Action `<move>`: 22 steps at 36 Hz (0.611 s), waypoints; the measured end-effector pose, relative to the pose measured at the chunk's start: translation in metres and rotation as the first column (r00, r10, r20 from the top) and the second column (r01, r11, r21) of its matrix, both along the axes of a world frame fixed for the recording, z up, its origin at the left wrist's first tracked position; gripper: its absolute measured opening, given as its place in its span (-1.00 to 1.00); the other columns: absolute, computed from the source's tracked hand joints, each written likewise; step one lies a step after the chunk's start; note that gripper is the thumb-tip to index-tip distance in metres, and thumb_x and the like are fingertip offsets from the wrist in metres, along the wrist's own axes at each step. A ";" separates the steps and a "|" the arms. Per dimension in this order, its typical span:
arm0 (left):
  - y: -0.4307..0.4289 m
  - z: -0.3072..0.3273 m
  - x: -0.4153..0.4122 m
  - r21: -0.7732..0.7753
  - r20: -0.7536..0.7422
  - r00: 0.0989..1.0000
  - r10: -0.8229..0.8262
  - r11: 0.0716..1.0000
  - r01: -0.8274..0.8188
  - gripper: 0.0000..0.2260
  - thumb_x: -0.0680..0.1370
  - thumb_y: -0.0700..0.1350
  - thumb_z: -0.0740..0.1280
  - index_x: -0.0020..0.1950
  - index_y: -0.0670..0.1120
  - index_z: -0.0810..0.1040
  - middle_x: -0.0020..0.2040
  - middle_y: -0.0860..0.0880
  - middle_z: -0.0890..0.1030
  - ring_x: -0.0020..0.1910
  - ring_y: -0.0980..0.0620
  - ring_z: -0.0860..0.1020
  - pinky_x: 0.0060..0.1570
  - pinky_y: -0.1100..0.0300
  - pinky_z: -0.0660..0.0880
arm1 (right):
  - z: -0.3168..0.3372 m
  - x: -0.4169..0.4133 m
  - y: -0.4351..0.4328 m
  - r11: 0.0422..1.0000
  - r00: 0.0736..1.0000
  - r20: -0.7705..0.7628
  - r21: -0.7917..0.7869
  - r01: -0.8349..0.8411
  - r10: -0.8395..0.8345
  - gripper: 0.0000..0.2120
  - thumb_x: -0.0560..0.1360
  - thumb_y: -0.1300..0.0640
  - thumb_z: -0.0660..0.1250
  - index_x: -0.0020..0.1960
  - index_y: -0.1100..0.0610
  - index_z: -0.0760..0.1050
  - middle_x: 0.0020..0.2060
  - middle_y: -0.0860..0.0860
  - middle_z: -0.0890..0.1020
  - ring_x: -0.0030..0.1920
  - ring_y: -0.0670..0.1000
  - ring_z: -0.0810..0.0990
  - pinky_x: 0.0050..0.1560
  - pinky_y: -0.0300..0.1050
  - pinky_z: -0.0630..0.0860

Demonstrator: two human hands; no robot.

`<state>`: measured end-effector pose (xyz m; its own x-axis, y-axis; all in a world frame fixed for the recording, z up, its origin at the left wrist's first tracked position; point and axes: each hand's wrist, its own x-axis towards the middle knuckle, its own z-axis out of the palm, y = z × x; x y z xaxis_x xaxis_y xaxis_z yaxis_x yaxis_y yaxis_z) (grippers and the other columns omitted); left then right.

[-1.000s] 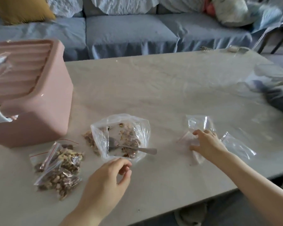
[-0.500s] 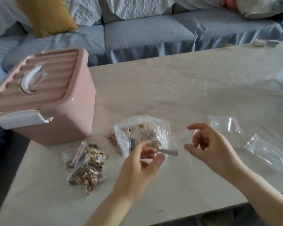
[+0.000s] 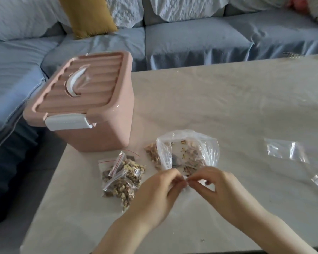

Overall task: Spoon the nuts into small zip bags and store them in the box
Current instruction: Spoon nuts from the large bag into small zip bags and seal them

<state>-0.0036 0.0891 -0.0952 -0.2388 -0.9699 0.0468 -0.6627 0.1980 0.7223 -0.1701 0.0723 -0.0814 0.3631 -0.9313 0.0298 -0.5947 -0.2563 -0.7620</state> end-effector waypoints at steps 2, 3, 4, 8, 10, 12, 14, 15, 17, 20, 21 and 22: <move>0.000 0.001 0.002 -0.008 0.017 1.000 -0.012 1.000 0.012 -0.92 0.54 0.05 0.27 -0.14 0.12 0.47 -0.16 0.19 0.59 -0.13 0.23 0.53 -0.09 0.25 0.46 | 0.002 0.003 0.002 0.996 0.999 -0.001 0.087 -0.036 0.036 -0.90 0.48 0.14 0.35 -0.11 -0.01 0.63 -0.31 -0.23 0.57 -0.18 -0.36 0.48 -0.16 -0.43 0.38; -0.001 0.001 0.002 -0.013 0.015 1.000 -0.018 1.000 0.018 -0.92 0.54 0.06 0.28 -0.12 0.11 0.49 -0.16 0.21 0.59 -0.12 0.25 0.53 -0.08 0.27 0.46 | 0.001 0.003 0.003 0.993 0.999 -0.005 0.109 -0.041 0.042 -0.89 0.49 0.15 0.35 -0.12 0.00 0.63 -0.32 -0.22 0.57 -0.20 -0.35 0.48 -0.17 -0.44 0.38; -0.001 0.002 0.002 -0.012 0.013 1.000 -0.020 1.000 0.021 -0.92 0.53 0.07 0.28 -0.11 0.11 0.51 -0.19 0.24 0.58 -0.12 0.26 0.53 -0.10 0.31 0.45 | 0.000 0.003 0.003 0.991 0.999 -0.011 0.125 -0.040 0.042 -0.88 0.49 0.16 0.34 -0.13 0.00 0.63 -0.32 -0.20 0.58 -0.21 -0.32 0.49 -0.17 -0.44 0.39; 0.000 0.000 0.000 -0.021 -0.008 0.999 0.045 0.999 -0.045 -0.88 0.49 0.10 0.33 -0.10 0.20 0.39 -0.24 0.21 0.55 -0.16 0.24 0.52 -0.16 0.31 0.43 | -0.009 0.001 0.003 0.970 1.000 0.015 0.240 0.024 -0.028 -0.84 0.48 0.17 0.34 -0.19 -0.03 0.64 -0.34 -0.18 0.61 -0.26 -0.24 0.52 -0.20 -0.42 0.39; 0.003 -0.005 -0.003 -0.053 -0.028 0.994 0.103 0.993 -0.105 -0.75 0.47 0.09 0.37 -0.02 0.22 0.30 -0.21 0.17 0.56 -0.12 0.22 0.53 -0.10 0.30 0.44 | -0.012 0.001 0.003 0.951 0.994 0.071 0.306 0.055 -0.081 -0.79 0.47 0.20 0.36 -0.25 -0.06 0.63 -0.43 -0.20 0.56 -0.37 -0.22 0.48 -0.27 -0.40 0.37; 0.005 -0.008 -0.007 -0.046 -0.107 0.981 0.165 0.984 -0.170 -0.70 0.45 0.05 0.40 -0.01 0.19 0.28 -0.19 0.15 0.56 -0.09 0.23 0.54 -0.09 0.35 0.43 | -0.011 0.003 0.005 0.926 0.973 0.173 0.370 0.079 -0.152 -0.72 0.44 0.26 0.37 -0.29 -0.09 0.64 -0.49 -0.17 0.52 -0.43 -0.22 0.43 -0.29 -0.37 0.36; 0.007 -0.009 -0.010 0.030 -0.248 0.944 0.220 0.975 -0.220 -0.71 0.44 -0.06 0.43 -0.03 0.14 0.34 -0.19 0.13 0.56 -0.17 0.19 0.55 -0.16 0.39 0.42 | -0.009 0.003 0.006 0.904 0.938 0.262 0.415 0.101 -0.225 -0.65 0.42 0.33 0.39 -0.31 -0.12 0.64 -0.50 -0.18 0.55 -0.45 -0.24 0.44 -0.29 -0.42 0.37; 0.007 -0.010 -0.011 0.068 -0.304 0.920 0.249 0.968 -0.240 -0.71 0.44 -0.12 0.44 -0.05 0.12 0.36 -0.18 0.10 0.57 -0.22 0.18 0.55 -0.19 0.39 0.42 | -0.008 0.004 0.007 0.894 0.923 0.292 0.436 0.105 -0.251 -0.62 0.41 0.35 0.39 -0.33 -0.13 0.64 -0.49 -0.17 0.58 -0.45 -0.25 0.46 -0.29 -0.44 0.38; 0.007 -0.013 -0.012 0.129 -0.373 0.880 0.294 0.956 -0.265 -0.72 0.43 -0.23 0.44 -0.11 0.08 0.42 -0.22 0.05 0.60 -0.26 0.14 0.57 -0.21 0.35 0.45 | -0.006 0.003 0.008 0.872 0.910 0.315 0.480 0.091 -0.269 -0.60 0.39 0.39 0.38 -0.34 -0.11 0.65 -0.45 -0.11 0.62 -0.43 -0.22 0.48 -0.26 -0.43 0.42; 0.008 -0.014 -0.012 0.167 -0.376 0.881 0.287 0.956 -0.240 -0.79 0.42 -0.30 0.43 -0.20 -0.01 0.49 -0.27 0.06 0.62 -0.31 0.12 0.57 -0.25 0.34 0.45 | -0.004 0.001 0.010 0.827 0.890 0.325 0.554 0.096 -0.321 -0.68 0.36 0.41 0.41 -0.31 -0.01 0.67 -0.42 -0.04 0.66 -0.42 -0.18 0.53 -0.26 -0.41 0.47; 0.009 -0.013 -0.013 0.157 -0.362 0.893 0.268 0.962 -0.225 -0.79 0.42 -0.30 0.43 -0.23 -0.02 0.51 -0.28 0.08 0.62 -0.32 0.15 0.56 -0.26 0.37 0.43 | -0.003 0.000 0.010 0.816 0.881 0.321 0.566 0.116 -0.347 -0.71 0.34 0.40 0.44 -0.32 0.01 0.66 -0.44 -0.05 0.66 -0.43 -0.20 0.55 -0.27 -0.43 0.46; 0.009 -0.012 -0.014 0.137 -0.342 0.906 0.251 0.967 -0.216 -0.78 0.42 -0.30 0.43 -0.26 0.00 0.51 -0.28 0.11 0.61 -0.32 0.19 0.54 -0.26 0.41 0.41 | -0.004 -0.001 0.010 0.810 0.874 0.313 0.570 0.139 -0.371 -0.74 0.32 0.39 0.46 -0.32 0.02 0.65 -0.45 -0.06 0.66 -0.44 -0.21 0.56 -0.28 -0.45 0.46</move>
<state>-0.0171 0.0985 -0.1068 0.0107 -0.9999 -0.0073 -0.3793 -0.0108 0.9252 -0.1711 0.0828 -0.0850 0.1737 -0.9022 -0.3947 -0.2013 0.3598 -0.9111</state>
